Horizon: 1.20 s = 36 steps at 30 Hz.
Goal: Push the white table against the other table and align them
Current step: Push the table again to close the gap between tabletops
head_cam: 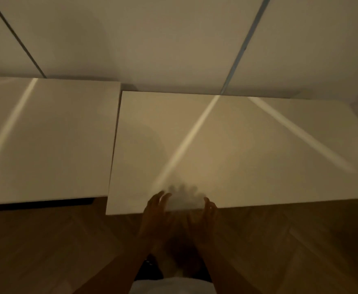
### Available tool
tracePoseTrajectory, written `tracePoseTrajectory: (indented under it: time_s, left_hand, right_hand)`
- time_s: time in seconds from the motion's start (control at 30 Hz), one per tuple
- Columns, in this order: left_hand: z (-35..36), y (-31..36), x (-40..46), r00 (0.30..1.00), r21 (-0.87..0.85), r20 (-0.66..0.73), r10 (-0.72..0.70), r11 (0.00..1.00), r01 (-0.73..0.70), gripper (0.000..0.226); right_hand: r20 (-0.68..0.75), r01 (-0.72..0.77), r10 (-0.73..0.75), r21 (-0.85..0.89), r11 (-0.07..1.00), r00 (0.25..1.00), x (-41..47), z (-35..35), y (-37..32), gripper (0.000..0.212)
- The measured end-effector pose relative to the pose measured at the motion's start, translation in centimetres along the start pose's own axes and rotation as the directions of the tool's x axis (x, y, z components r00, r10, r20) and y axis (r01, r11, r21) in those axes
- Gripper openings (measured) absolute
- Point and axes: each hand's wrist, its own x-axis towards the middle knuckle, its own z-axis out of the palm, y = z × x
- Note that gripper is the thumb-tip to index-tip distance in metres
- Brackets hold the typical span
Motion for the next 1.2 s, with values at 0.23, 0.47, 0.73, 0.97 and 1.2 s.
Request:
tracePoseTrajectory:
  time_s: [0.23, 0.47, 0.73, 0.97, 1.2]
  left_hand:
    - [4.4, 6.9, 2.1, 0.976, 0.209, 0.199, 0.093, 0.969, -0.135, 0.079]
    - [12.8, 17.9, 2.9, 0.953, 0.220, 0.282, 0.111, 0.959, -0.177, 0.083]
    - [17.8, 28.8, 5.5, 0.938, 0.288, 0.288, 0.195, 0.916, -0.279, 0.093]
    - [21.7, 29.4, 9.5, 0.920, 0.387, 0.373, 0.125, 0.880, -0.276, 0.098]
    - [24.6, 31.0, 12.2, 0.913, 0.402, 0.405, 0.045, 0.888, -0.222, 0.100]
  right_hand:
    - [0.184, 0.054, -0.018, -0.196, 0.979, 0.983, 2.7, -9.8, 8.2, 0.097]
    - [0.227, 0.032, 0.030, -0.265, 0.964, 0.974, 6.5, -17.4, 19.1, 0.100]
    - [0.238, 0.150, -0.075, -0.312, 0.938, 0.968, 11.2, -23.6, 24.1, 0.099]
    - [0.299, 0.128, -0.023, -0.338, 0.932, 0.954, 15.9, -23.7, 26.6, 0.109]
    - [0.320, 0.157, -0.031, -0.374, 0.914, 0.947, 21.2, -24.6, 28.7, 0.112]
